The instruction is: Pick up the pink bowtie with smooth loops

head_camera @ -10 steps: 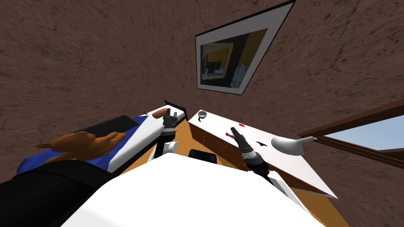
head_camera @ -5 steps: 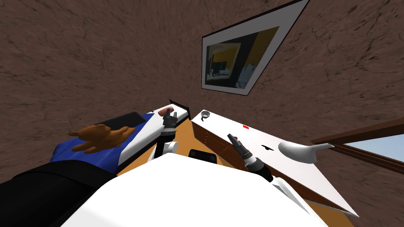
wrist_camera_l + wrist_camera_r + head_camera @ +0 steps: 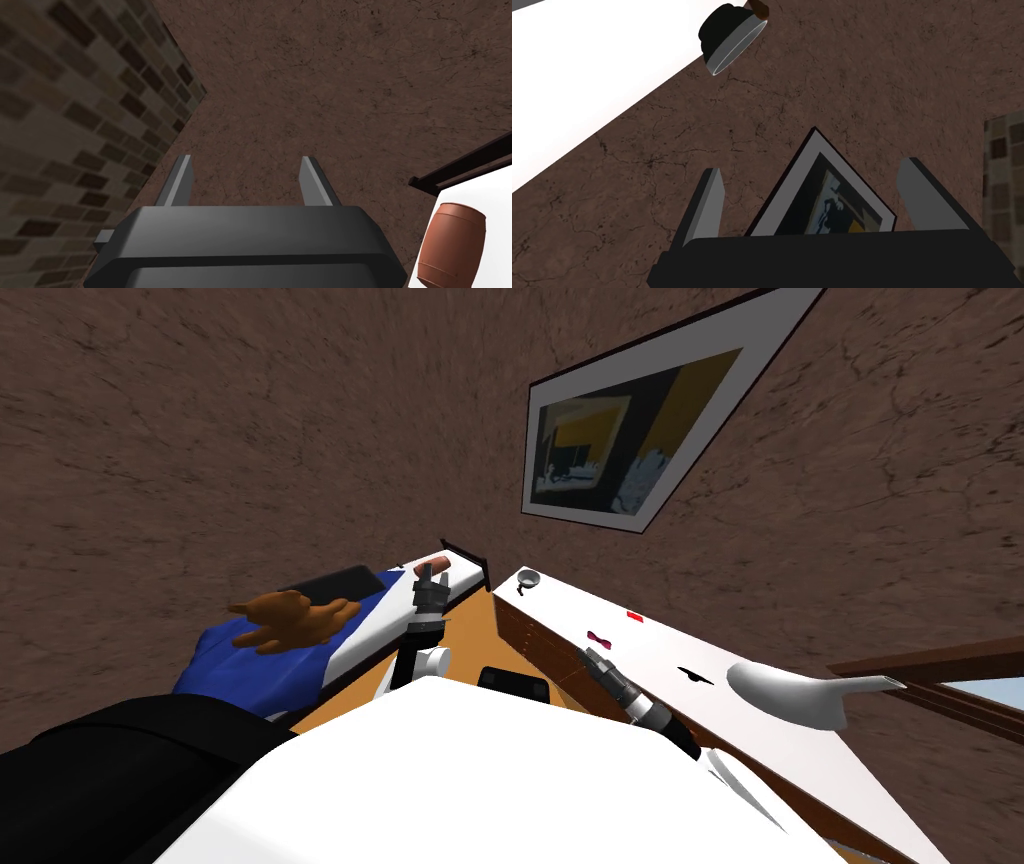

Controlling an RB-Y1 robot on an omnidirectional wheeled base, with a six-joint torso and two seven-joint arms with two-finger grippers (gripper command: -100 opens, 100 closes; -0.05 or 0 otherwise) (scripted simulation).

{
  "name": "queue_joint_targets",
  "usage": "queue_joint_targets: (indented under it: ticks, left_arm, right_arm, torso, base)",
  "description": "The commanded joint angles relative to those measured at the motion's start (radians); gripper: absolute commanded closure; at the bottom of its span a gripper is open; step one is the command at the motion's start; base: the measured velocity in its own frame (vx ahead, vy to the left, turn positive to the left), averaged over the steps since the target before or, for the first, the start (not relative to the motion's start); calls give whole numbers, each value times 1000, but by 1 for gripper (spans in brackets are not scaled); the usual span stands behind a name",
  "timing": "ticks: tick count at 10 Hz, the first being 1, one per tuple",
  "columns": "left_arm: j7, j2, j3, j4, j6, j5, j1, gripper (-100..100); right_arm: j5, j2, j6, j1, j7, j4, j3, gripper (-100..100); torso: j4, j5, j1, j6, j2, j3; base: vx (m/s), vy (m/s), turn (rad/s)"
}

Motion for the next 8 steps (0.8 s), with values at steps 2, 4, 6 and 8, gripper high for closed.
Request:
queue_joint_targets:
  ticks: [2,4,6,8]
  left_arm:
    - [0,0,0,0,0,0,0,0]
    - [0,0,0,0,0,0,0,0]
    - [0,0,0,0,0,0,0,0]
    - [0,0,0,0,0,0,0,0]
  right_arm:
    - [70,-58,15,9,-11,47,10,-100]
    - [124,-105,26,22,-18,84,17,-100]
    - [177,-151,36,33,-24,122,25,-100]
    - [229,-196,46,43,-29,161,32,-100]
  torso:
    - [0,0,0,-1,0,0]
    - [0,0,1,0,0,0]
    - [0,0,1,-1,-1,-1]
    - [0,0,1,-1,-1,-1]
  base:
    - [-15,26,124]
    - [-7,28,130]
    - [-1,30,142]
    - [-2,33,128]
